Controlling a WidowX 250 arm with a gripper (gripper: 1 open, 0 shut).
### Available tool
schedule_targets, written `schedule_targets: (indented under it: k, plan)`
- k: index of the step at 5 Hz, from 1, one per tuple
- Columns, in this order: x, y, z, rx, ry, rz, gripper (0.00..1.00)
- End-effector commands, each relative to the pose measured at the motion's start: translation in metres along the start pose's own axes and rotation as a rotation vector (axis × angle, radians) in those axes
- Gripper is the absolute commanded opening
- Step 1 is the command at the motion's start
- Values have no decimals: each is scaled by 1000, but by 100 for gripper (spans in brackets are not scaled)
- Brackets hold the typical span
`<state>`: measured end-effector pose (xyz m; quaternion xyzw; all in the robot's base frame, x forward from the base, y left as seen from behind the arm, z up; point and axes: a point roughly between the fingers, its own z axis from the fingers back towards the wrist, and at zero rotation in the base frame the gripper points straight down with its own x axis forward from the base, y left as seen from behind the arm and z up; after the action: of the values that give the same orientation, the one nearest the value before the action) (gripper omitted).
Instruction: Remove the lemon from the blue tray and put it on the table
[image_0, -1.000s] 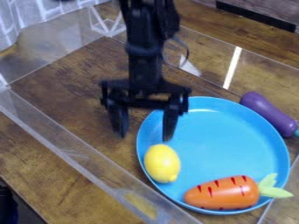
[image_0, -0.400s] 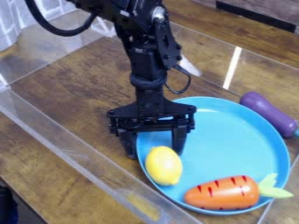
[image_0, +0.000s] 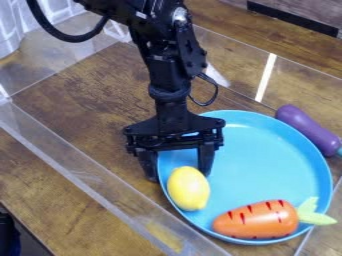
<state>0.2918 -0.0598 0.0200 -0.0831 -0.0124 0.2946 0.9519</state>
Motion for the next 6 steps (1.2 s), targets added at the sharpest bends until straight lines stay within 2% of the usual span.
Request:
schedule_targets:
  k: [1, 6]
  plan:
    - [1, -4, -2, -16, -6, 18, 100]
    - [5, -8, -7, -7, 10, 49, 100]
